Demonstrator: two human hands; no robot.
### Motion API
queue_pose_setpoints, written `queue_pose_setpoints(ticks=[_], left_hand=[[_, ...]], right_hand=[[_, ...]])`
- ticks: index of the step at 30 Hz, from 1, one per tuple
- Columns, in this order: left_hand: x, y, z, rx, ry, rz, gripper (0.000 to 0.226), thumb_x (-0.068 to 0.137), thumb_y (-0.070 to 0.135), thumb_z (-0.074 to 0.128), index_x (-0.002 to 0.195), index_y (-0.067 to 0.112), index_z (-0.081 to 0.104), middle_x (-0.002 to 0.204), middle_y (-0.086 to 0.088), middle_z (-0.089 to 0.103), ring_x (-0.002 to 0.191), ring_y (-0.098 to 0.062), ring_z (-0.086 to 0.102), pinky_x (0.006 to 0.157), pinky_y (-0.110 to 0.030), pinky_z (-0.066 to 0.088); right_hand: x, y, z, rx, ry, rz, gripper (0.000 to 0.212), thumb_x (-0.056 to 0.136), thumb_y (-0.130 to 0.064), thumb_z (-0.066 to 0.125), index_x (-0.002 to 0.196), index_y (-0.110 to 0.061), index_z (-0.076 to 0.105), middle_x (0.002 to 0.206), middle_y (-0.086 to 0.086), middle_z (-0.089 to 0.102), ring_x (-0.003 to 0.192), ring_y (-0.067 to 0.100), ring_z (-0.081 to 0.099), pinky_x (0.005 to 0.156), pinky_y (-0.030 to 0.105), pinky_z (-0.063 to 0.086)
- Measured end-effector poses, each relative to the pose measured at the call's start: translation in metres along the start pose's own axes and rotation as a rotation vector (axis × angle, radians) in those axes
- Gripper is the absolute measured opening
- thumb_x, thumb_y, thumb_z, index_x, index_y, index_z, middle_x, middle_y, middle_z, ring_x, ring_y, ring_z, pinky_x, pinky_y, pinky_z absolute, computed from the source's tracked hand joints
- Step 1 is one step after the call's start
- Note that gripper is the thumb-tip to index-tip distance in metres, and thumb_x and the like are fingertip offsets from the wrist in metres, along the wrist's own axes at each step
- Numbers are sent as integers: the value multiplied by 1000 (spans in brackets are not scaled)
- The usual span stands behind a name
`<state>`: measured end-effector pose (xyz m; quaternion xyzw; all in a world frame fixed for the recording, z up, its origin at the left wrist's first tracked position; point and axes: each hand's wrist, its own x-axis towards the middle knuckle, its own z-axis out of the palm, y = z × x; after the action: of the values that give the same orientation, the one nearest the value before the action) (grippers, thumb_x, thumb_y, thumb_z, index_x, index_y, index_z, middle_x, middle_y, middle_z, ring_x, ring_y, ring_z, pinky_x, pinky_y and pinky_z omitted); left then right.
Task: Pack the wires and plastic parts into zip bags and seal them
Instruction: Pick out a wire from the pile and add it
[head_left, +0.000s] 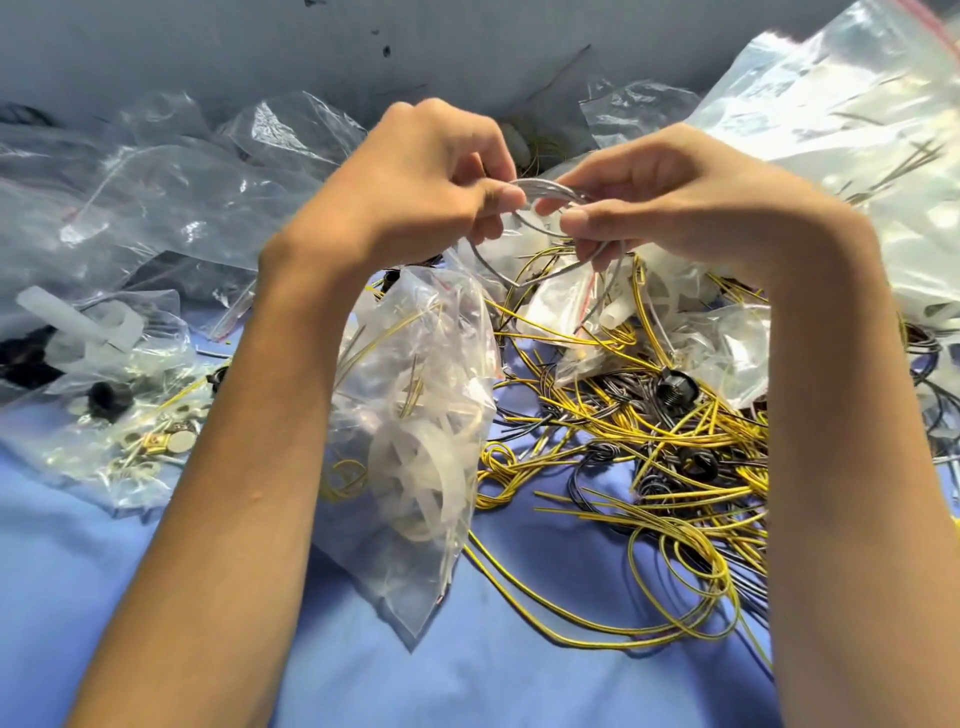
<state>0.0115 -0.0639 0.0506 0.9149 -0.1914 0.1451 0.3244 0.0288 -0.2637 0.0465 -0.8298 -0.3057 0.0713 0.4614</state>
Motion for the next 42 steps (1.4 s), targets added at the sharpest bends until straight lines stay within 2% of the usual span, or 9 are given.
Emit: queue_pose_setpoints(ticks=[4,7,12,18,23,28,31,36,42], left_hand=[[0,-3,-5,-17,-14,0,6,89,16,64,85,12,66,65,4,66,54,-2,56,51,-5,36],[0,-4,-7,-3,-14,-6,5,88,14,64,85,11,66,67,2,67,59,-7,61,54,-8,42],[0,-11,-11,-5,-1,-16,9,88,18,65,80,15,64,70,3,68,60,-5,64,61,-10,49],[-1,-14,-13,26,-24,-5,18,92,21,60,74,20,62,72,6,70,61,-2,66,66,-12,49],[-1,-19,-16,36,-6,-13,19,93,18,58,76,18,65,73,5,70,60,0,65,64,-10,49],[0,-20,-15,57,-23,-24,17,93,21,59,76,22,64,73,5,70,63,-2,66,70,-15,51],[0,-18,-13,54,-34,-27,16,92,23,61,76,25,65,72,6,69,62,0,65,65,-9,47],[0,-14,-10,49,-18,-7,12,89,26,64,84,19,72,76,4,71,73,-11,67,73,-26,53],[-1,-12,-6,25,-55,-2,14,90,23,62,85,16,72,79,-4,73,76,-18,69,73,-40,58]], right_hand=[[-1,1,-3,52,41,-28,48,72,-27,65,113,-2,64,74,3,64,63,5,59,63,15,51],[-1,2,-5,74,44,-41,42,73,-24,64,111,-6,64,66,-8,65,62,3,58,61,14,49],[0,4,-6,51,86,-58,22,82,-12,63,104,-10,65,67,-7,67,65,6,60,67,15,52],[-1,5,-7,-51,165,-63,14,84,-14,67,96,-9,68,80,3,71,65,6,62,69,19,53],[-5,8,-11,-95,160,-41,17,78,-21,70,92,-11,70,90,15,72,74,18,63,81,40,51],[-5,7,-12,-86,166,-48,26,73,-31,69,90,-13,70,84,3,74,69,10,65,72,27,53],[-3,7,-11,-112,151,-28,19,77,-30,69,89,-15,70,84,2,73,69,8,65,76,32,55],[-3,8,-11,-166,166,-11,8,84,-19,70,87,-11,70,85,10,72,73,18,63,82,47,53],[-2,7,-10,-83,206,-5,13,82,-13,70,93,-11,63,80,7,73,69,12,68,77,38,55]])
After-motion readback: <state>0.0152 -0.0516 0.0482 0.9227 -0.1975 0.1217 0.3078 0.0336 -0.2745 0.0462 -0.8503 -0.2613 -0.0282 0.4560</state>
